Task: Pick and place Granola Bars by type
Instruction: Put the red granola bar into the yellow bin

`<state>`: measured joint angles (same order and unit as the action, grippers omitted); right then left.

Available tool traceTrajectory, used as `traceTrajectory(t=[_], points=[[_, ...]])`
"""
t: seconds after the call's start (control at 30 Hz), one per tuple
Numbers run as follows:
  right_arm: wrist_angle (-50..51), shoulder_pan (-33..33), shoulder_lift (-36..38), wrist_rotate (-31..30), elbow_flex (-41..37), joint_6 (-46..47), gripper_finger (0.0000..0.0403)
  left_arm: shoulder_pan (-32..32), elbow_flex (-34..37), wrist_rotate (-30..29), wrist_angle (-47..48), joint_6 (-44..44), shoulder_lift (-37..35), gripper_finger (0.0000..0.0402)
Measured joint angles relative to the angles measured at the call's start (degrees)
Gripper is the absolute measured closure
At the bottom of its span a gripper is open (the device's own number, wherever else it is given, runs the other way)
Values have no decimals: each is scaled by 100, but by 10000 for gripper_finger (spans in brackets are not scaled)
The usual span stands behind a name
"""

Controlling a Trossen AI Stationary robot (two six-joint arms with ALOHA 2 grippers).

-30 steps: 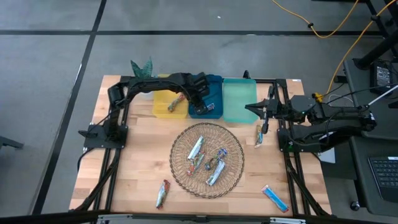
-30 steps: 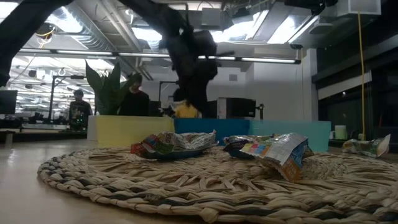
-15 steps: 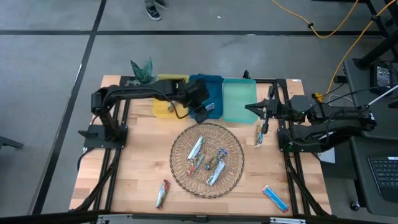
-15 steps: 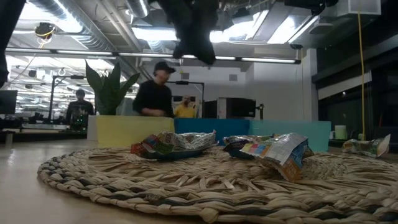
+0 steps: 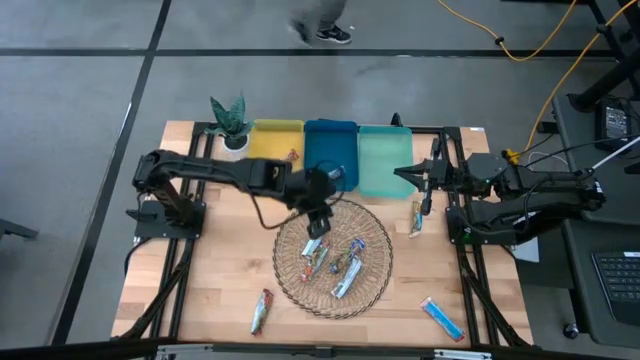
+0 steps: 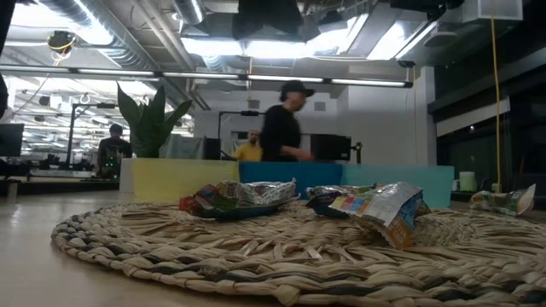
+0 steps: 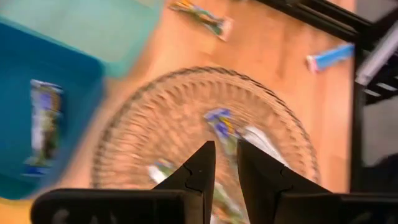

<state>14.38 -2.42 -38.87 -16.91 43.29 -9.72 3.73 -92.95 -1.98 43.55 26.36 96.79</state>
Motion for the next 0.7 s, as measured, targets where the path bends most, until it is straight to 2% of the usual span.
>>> traceTrajectory(t=[0.23,0.7], points=[[-75,0,-2,0,0,0,377,871,0,-91,34,637,0,346],[-73,0,-2,0,0,37,377,2894,0,-1037,91,2030,0,355]])
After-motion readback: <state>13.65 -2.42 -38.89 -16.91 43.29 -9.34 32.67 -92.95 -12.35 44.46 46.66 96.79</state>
